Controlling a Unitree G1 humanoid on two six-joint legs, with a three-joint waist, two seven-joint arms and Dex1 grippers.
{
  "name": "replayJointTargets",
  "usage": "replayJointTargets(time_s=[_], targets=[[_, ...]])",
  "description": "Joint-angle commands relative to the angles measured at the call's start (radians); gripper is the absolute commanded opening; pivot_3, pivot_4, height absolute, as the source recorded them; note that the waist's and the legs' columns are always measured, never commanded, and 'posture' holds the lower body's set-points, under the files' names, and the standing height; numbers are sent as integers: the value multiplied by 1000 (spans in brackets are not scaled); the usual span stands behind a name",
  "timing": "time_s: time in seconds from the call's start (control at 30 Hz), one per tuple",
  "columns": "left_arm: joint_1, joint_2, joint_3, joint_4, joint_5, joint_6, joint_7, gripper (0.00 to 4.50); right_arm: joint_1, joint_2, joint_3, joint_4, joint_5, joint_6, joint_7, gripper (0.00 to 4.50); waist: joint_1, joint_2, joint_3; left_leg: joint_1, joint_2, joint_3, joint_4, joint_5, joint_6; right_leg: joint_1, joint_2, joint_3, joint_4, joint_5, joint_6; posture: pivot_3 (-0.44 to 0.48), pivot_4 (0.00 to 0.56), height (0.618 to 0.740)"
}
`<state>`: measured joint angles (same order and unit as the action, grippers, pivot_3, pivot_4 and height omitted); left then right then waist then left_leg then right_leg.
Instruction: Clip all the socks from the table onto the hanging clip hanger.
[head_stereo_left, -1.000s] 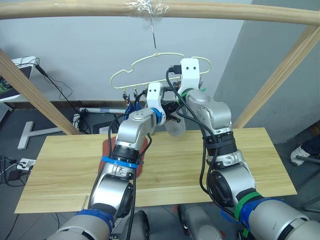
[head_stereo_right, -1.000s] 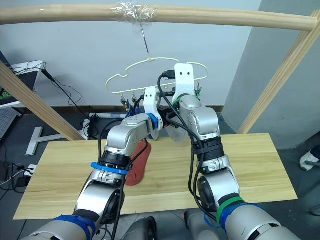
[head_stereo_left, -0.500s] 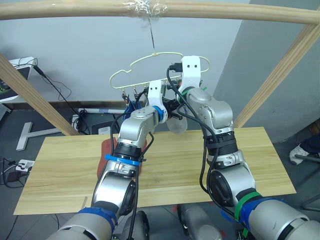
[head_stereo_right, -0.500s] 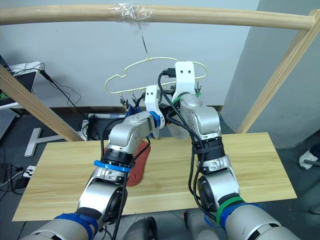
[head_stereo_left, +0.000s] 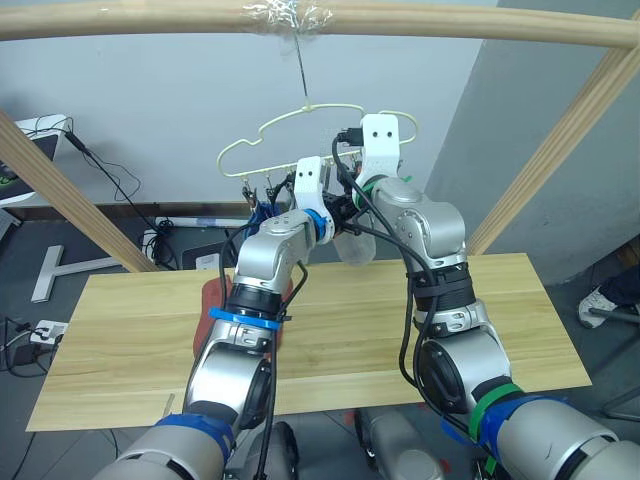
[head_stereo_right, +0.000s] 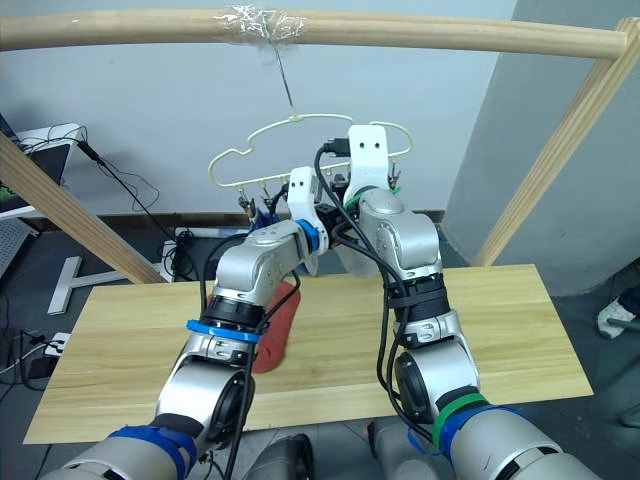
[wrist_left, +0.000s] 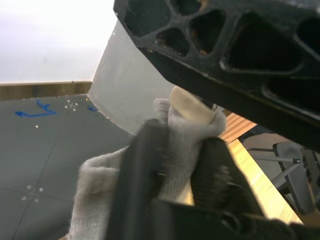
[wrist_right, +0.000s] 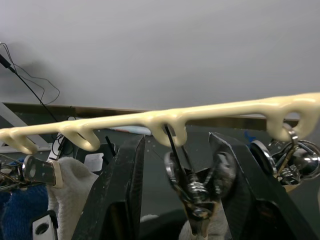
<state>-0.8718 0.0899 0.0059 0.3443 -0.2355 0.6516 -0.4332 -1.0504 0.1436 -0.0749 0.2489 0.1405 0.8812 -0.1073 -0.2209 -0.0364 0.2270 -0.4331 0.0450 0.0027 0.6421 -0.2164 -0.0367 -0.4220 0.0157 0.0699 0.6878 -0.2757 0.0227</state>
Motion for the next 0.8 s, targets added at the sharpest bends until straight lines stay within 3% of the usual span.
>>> replayJointTargets(time_s=[0.03,0.23,0.53,0.8], targets=[[16,16,-10,-96,-21,25,-23,2509,-7,1,21,-75,18,14,30,2090,0,0,0,0,0,0,0,0,0,0,0,0,0,0,0,-280,219,740],[92,68,-22,-245,-49,94,-62,4403,51,-35,53,-168,20,70,85,2090,0,0,0,0,0,0,0,0,0,0,0,0,0,0,0,-280,222,740],[222,158,-8,-494,-130,178,-113,4460,172,-87,107,-350,14,156,136,2090,0,0,0,0,1,-1,0,0,0,0,0,0,0,0,0,-282,223,740],[326,324,85,-693,-238,221,-183,4460,228,-76,121,-452,-2,149,115,2090,-5,1,1,1,1,-1,0,0,0,0,0,0,0,0,0,-282,223,740]])
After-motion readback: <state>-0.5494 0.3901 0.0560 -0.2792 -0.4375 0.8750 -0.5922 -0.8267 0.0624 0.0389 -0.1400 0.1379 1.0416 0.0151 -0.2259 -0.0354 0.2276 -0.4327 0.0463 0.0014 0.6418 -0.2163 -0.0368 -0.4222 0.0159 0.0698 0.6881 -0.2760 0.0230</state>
